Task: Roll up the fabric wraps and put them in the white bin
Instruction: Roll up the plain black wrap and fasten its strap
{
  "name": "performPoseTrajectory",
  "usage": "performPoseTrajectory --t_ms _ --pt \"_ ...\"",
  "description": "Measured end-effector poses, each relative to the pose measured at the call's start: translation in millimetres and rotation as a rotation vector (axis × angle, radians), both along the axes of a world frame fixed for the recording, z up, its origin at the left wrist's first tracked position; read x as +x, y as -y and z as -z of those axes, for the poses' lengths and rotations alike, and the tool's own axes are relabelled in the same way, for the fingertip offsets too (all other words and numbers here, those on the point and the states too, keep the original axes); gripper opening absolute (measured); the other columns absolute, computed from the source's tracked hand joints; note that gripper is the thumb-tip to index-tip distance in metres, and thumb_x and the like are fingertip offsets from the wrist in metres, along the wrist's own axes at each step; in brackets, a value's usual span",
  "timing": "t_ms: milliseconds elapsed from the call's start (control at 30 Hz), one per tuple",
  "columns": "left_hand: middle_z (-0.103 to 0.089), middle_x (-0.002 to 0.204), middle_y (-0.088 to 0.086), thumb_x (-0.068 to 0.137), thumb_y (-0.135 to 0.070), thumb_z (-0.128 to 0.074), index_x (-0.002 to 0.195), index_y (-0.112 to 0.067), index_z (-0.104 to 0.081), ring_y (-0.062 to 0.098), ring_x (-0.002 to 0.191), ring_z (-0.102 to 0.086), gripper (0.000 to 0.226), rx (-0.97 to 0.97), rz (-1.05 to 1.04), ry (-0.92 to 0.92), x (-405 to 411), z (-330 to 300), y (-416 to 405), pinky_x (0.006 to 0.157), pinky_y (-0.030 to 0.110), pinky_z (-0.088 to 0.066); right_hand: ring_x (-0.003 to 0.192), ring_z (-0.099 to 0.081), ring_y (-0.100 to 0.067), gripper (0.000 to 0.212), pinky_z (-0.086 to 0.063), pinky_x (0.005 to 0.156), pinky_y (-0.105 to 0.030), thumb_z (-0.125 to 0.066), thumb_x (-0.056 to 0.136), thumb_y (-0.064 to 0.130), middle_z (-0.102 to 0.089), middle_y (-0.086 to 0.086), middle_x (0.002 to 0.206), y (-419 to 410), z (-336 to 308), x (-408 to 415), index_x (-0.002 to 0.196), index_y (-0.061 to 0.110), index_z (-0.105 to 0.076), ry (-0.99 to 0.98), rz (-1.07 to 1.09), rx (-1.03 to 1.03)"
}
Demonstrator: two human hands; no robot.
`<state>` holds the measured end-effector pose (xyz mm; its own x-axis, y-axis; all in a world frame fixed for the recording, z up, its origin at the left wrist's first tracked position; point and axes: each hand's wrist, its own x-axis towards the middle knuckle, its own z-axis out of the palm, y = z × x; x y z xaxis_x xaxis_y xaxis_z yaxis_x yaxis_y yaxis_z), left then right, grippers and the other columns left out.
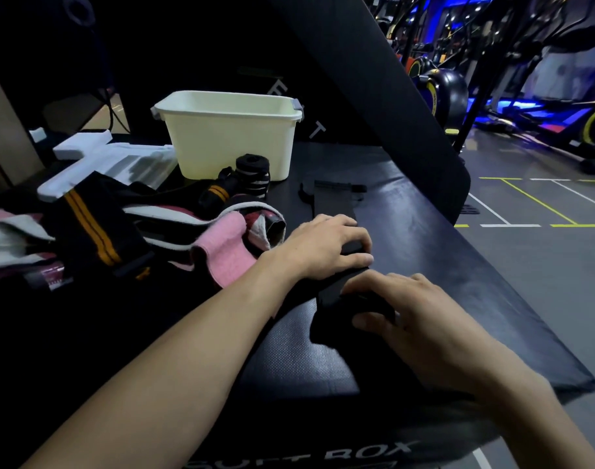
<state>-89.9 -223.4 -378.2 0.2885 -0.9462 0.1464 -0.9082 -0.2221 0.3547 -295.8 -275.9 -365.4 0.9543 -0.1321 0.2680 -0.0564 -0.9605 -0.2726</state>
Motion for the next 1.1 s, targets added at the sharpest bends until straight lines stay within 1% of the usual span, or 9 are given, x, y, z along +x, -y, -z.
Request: performPoseTrajectory --t_ms 67,133,300,400,467,600,867,967,1100 --pt "-0.045 0.152 -0.014 0.095 -0.062 -0.056 0.118 -0.052 -0.065 0.018 0.141 -0.038 0.027 -0.013 -0.032 -0.014 1.9 -0.2 -0.8 0.099 0.040 -0.037 0.079 -0.046 0.013 0.026 -0.034 0.077 -0.021 -0.067 0.094 0.036 -0.058 0.026 0.086 1.3 -0.7 0.6 0.112 0.045 -0.051 -0.007 0.000 0.036" --pt "-0.043 0.157 -0.011 0.097 -0.062 -0.053 0.125 -0.057 -0.063 0.015 0.147 -0.036 0.030 -0.008 -0.084 -0.023 4.3 0.2 -0.1 0.108 0.045 -0.040 0.079 -0.048 0.016 0.024 -0.032 0.075 -0.016 -0.067 0.094 0.034 -0.054 0.032 0.082 1.6 -0.6 0.2 0.113 0.043 -0.054 -0.014 0.008 0.052" --pt "-0.034 0.165 -0.010 0.100 -0.061 -0.048 0.138 -0.057 -0.054 0.015 0.156 -0.021 0.038 0.058 -0.136 -0.040 5.5 1.2 4.2 0.119 0.051 -0.032 0.083 -0.045 0.023 0.020 -0.032 0.078 -0.013 -0.065 0.096 0.033 -0.051 0.049 0.090 0.3 2.1 0.0 0.114 0.040 -0.059 0.000 0.035 0.061" --pt "-0.030 0.167 -0.010 0.102 -0.060 -0.046 0.142 -0.055 -0.051 0.017 0.157 -0.017 0.041 0.069 -0.140 -0.044 4.3 0.8 4.5 0.119 0.047 -0.028 0.090 -0.049 0.011 0.018 -0.039 0.085 -0.026 -0.051 0.099 0.042 -0.055 0.036 0.090 -2.9 6.5 4.1 0.117 0.041 -0.057 0.012 0.059 0.053" --pt "-0.030 0.167 -0.009 0.102 -0.060 -0.045 0.143 -0.055 -0.050 0.018 0.157 -0.017 0.041 0.072 -0.141 -0.035 4.1 1.3 5.0 0.118 0.046 -0.028 0.099 -0.054 -0.001 0.026 -0.040 0.088 -0.038 -0.041 0.098 0.047 -0.059 0.025 0.102 -6.8 9.3 7.2 0.118 0.040 -0.056 0.021 0.089 0.026" --pt "-0.030 0.167 -0.010 0.102 -0.059 -0.044 0.143 -0.055 -0.050 0.017 0.157 -0.017 0.041 0.077 -0.149 -0.026 4.3 1.5 6.0 0.119 0.044 -0.028 0.103 -0.048 -0.017 0.039 -0.039 0.082 -0.041 -0.030 0.099 0.048 -0.050 0.012 0.115 -10.6 14.5 12.2 0.116 0.034 -0.062 0.069 0.138 -0.052" --pt "-0.036 0.164 -0.008 0.101 -0.058 -0.047 0.140 -0.054 -0.054 0.016 0.154 -0.022 0.039 0.047 -0.156 -0.012 4.6 3.0 7.6 0.118 0.043 -0.031 0.090 -0.054 -0.017 0.033 -0.042 0.075 -0.040 -0.037 0.098 0.037 -0.059 0.013 0.101 -9.6 19.2 24.8 0.102 0.029 -0.069 0.177 0.171 -0.116" --pt "-0.037 0.163 -0.006 0.100 -0.057 -0.049 0.139 -0.052 -0.056 0.017 0.153 -0.023 0.040 0.031 -0.145 -0.033 5.9 2.4 7.6 0.120 0.042 -0.028 0.088 -0.060 -0.013 0.024 -0.043 0.078 -0.041 -0.044 0.097 0.036 -0.067 0.013 0.098 -7.9 21.5 28.2 0.102 0.031 -0.067 0.265 0.189 -0.044" --pt "-0.039 0.162 -0.006 0.099 -0.059 -0.049 0.137 -0.053 -0.057 0.016 0.151 -0.025 0.039 0.022 -0.145 -0.020 7.1 3.9 8.2 0.120 0.044 -0.027 0.086 -0.058 -0.012 0.015 -0.041 0.077 -0.037 -0.053 0.092 0.042 -0.065 0.015 0.089 -6.7 25.0 27.9 0.089 0.030 -0.061 0.377 0.202 0.018"
